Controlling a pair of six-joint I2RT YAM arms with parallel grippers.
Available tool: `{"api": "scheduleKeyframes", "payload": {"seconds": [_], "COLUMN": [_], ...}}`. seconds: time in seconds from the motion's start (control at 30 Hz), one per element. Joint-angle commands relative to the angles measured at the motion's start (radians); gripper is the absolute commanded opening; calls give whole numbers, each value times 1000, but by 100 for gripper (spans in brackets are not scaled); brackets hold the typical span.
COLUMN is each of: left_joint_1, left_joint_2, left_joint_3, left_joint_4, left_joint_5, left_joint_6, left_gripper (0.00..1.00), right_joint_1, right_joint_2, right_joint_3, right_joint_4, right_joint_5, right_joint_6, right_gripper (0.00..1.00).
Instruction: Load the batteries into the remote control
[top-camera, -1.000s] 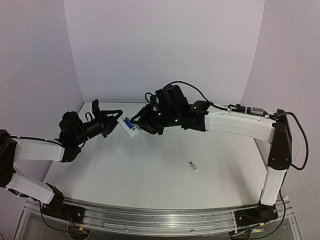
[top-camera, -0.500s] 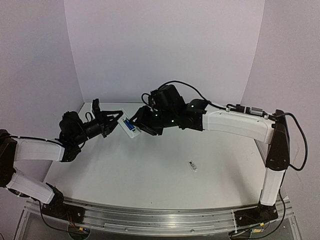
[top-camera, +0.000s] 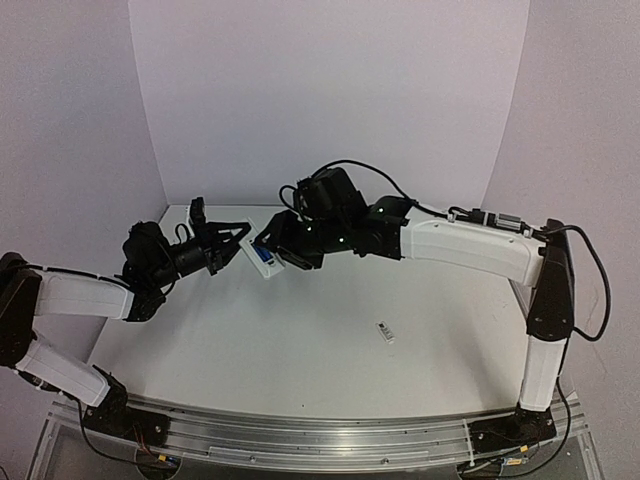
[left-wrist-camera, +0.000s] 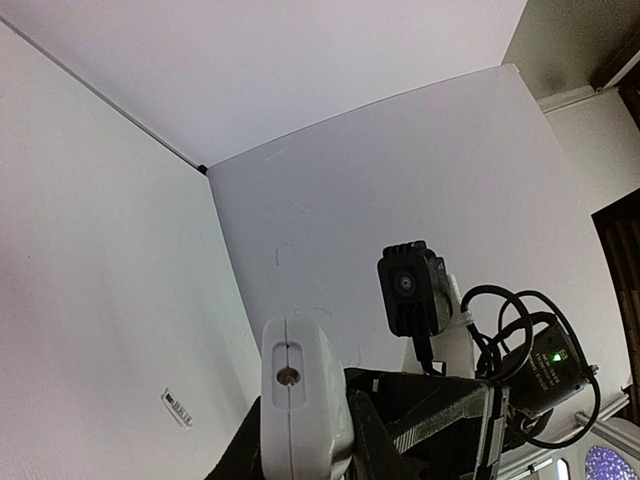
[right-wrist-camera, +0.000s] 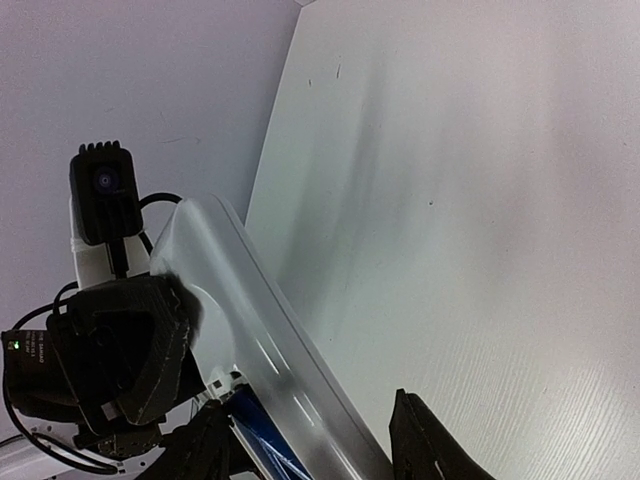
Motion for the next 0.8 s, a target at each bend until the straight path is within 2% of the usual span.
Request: {"api": "scheduleKeyframes", "payload": {"seconds": [0.0, 0.47, 0.77], "left_joint_1": [-6, -6, -6], "left_joint_2": [-5, -58, -121], "left_joint_3": [49, 29, 39], "left_joint_4": [76, 58, 29], "left_joint_5": [35, 23, -27], "left_joint_6": [16, 132, 150], "left_gripper": [0, 0, 0], "right_joint_1": [-1, -20, -30], "right_joint_2": [32, 68, 80], "right_joint_3": [48, 46, 15], "right_joint_4": [18, 18, 16], "right_joint_5": [-13, -77, -139], "right_joint_6": [25, 178, 218], "right_gripper": [52, 53, 43]}}
